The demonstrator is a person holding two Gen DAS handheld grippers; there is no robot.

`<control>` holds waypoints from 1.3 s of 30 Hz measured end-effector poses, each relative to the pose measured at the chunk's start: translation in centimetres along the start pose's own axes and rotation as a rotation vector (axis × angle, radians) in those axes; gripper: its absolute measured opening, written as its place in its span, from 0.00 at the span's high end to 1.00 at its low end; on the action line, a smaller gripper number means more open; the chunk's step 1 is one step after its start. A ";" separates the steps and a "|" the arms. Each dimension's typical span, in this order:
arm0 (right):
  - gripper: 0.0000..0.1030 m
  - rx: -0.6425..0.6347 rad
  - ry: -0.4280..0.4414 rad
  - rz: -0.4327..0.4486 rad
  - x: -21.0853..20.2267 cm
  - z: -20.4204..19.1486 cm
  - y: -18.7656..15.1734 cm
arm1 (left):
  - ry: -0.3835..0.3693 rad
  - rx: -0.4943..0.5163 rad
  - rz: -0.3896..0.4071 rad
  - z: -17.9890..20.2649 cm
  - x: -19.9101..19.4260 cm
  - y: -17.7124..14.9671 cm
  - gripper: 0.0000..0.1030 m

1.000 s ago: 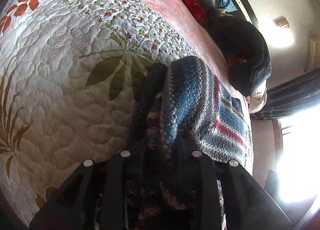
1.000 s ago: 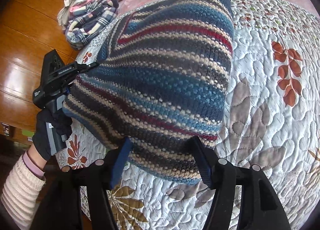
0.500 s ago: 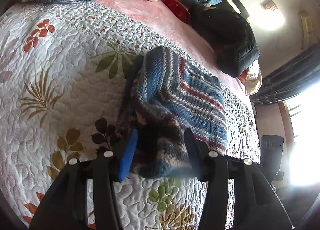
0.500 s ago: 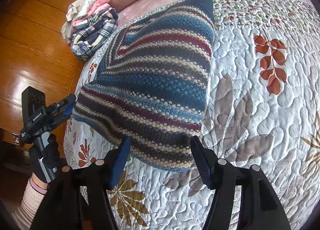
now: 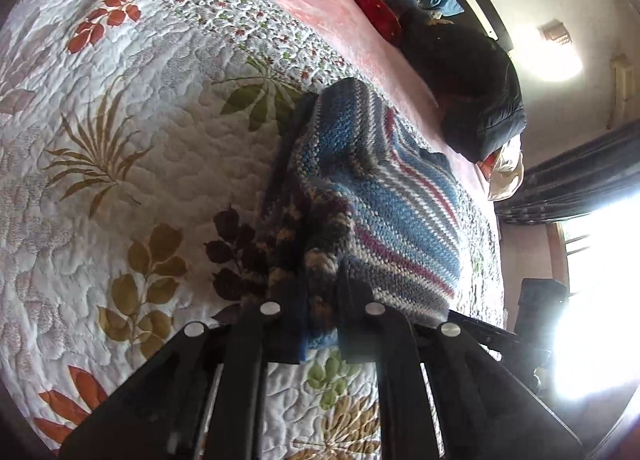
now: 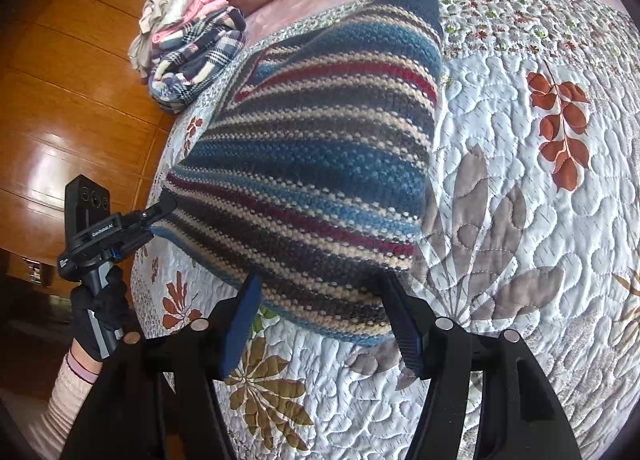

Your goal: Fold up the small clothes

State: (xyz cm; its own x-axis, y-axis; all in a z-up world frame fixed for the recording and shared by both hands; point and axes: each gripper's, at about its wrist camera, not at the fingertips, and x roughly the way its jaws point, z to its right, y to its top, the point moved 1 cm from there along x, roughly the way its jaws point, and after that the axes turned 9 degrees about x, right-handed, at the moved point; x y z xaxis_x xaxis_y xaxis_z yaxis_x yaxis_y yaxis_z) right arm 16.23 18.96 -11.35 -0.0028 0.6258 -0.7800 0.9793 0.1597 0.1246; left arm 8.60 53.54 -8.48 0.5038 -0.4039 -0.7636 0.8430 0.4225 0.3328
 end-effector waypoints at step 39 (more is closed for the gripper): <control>0.28 0.096 0.098 0.038 -0.7 3.6 5.1 | 0.038 0.088 -0.083 2.5 5.3 8.7 0.41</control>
State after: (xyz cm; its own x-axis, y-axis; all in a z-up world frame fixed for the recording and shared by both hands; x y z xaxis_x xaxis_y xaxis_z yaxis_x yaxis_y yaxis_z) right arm 22.00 16.63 -12.39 0.0198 0.7022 -0.7117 0.9939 0.0634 0.0901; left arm 19.05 53.04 -8.29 0.4252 -0.4026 -0.8106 0.8958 0.3156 0.3131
